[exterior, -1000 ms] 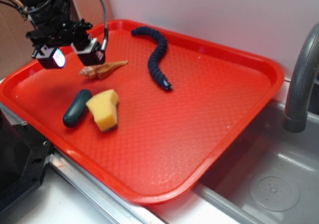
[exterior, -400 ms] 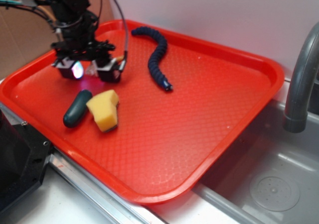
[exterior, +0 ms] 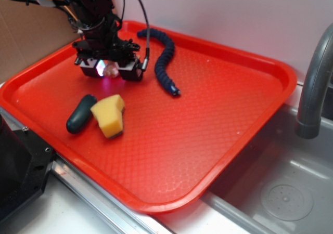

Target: Grab the shell.

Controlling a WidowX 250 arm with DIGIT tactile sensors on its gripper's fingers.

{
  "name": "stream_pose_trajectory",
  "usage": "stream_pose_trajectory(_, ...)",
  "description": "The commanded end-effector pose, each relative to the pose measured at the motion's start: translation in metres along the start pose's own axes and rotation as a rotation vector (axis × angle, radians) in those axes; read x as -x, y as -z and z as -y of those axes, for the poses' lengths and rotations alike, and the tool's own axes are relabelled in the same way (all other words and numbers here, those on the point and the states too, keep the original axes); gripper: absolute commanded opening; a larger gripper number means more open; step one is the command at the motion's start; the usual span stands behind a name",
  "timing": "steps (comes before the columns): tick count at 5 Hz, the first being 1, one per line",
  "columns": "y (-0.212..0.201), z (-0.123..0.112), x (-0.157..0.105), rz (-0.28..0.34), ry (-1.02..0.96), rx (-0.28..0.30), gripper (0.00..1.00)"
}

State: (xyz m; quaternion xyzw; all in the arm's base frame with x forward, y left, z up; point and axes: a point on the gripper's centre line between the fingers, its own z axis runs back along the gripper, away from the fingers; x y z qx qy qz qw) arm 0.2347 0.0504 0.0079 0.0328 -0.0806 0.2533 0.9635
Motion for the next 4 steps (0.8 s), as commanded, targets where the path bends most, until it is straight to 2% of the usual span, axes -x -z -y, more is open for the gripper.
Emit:
stream_pose_trajectory(1, -0.067, -0.054, 0.031, 0.050, -0.215, 0.112, 0.00)
stream_pose_trajectory(2, -0.117, -0.052, 0.066, 0.121, -0.313, 0.202, 0.00)
stream_pose_trajectory(3, -0.168, -0.043, 0.066, 0.106, -0.274, 0.233, 0.00)
stream_pose_trajectory(4, -0.182, -0.021, 0.066, 0.084, -0.174, 0.258, 0.00)
